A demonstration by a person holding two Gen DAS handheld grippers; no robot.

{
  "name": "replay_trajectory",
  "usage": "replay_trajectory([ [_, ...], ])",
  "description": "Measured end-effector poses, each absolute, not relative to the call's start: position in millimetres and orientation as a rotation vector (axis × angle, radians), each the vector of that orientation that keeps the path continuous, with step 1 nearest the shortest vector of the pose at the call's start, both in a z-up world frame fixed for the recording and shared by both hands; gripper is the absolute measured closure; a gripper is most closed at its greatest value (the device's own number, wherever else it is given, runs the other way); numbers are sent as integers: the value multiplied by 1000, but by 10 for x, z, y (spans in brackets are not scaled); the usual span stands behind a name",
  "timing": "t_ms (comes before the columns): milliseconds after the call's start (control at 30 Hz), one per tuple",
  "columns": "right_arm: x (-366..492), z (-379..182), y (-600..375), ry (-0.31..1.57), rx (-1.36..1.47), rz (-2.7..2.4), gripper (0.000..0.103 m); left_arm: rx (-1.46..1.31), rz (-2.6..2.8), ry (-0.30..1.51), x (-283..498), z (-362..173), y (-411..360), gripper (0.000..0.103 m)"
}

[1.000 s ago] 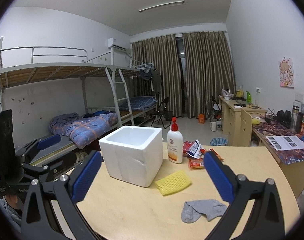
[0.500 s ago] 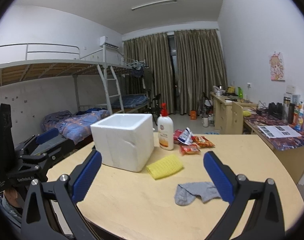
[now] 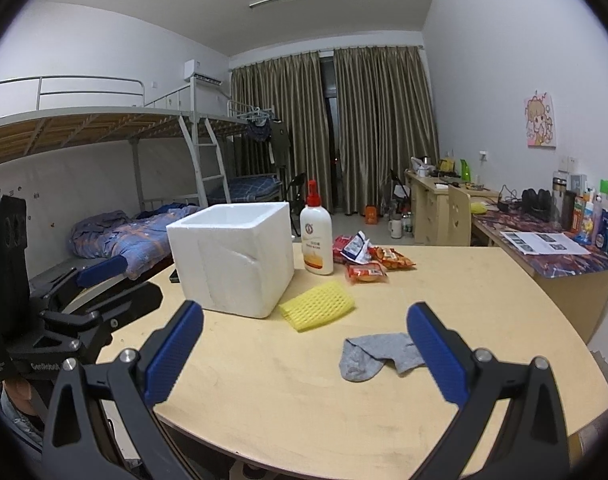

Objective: Organize soft objects
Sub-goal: 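Move both open grippers back toward the grey sock and yellow mesh sleeve, then lower the left gripper to the yellow mesh while the right lowers to the grey sock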

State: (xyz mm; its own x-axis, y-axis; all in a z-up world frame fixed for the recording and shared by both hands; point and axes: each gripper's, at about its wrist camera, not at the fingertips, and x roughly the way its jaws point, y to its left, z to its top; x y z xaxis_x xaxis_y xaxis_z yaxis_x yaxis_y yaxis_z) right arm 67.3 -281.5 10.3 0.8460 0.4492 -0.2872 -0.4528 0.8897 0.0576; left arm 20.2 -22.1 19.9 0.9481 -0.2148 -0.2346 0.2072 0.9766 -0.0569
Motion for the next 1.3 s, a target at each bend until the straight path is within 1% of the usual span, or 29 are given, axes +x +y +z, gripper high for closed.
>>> replay_trajectory([
  [367,813,27,-2931,344,17,437,0,2,-240,290,372,145,-310,0],
  [800,1042,-42,-3127,398,49,384,0,-27,-317,349,729,130,-393,0],
  [1300,1310,-172,-3292,449,73,332,0,-33,-429,472,1321,-59,-607,0],
])
